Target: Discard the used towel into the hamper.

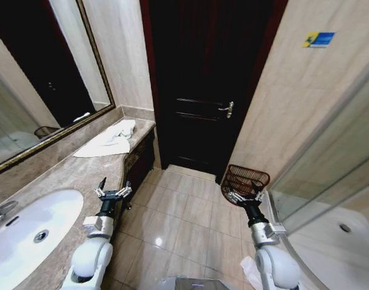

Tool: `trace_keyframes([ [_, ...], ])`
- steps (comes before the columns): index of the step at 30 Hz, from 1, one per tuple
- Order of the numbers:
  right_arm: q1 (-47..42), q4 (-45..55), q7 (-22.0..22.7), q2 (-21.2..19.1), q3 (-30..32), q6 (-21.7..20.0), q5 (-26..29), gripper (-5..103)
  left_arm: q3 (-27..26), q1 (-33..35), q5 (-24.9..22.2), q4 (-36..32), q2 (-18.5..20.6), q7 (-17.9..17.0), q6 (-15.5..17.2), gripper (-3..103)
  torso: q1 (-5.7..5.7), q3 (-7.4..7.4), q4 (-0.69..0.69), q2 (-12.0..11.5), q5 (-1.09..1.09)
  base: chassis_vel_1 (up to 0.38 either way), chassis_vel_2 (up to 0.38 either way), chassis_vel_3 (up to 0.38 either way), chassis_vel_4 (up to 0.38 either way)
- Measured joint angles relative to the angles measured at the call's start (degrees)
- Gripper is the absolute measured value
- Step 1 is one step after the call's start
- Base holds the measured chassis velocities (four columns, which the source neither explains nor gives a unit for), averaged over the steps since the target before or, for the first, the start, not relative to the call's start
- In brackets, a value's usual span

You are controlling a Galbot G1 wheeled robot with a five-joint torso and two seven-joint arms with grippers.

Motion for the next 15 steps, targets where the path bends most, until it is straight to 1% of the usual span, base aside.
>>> trace_keyframes([
  [6, 0.1, -0.5, 0.0, 0.0, -0.3, 0.0, -0.2, 100, 0.0, -0.1, 0.0, 0.7, 0.0, 0.3, -0.9, 100, 0.01, 0.0, 0.0, 0.0, 0.02, -0.069, 0.132, 0.157, -0.054],
  [9, 0.3, -0.5, 0.1, 0.0, -0.4, 0.0, -0.3, 100, 0.1, -0.1, 0.0, 0.9, 0.0, 0.3, -1.0, 100, 0.0, 0.0, -0.01, 0.0, -0.01, -0.055, 0.13, 0.115, -0.077],
  [15, 0.6, -0.7, 0.2, 0.1, -0.9, 0.0, -0.5, 100, -0.1, 0.2, -0.5, 0.6, 0.3, 0.2, -0.4, 100, 0.0, 0.0, 0.0, 0.0, 0.01, -0.071, 0.132, 0.125, -0.078],
])
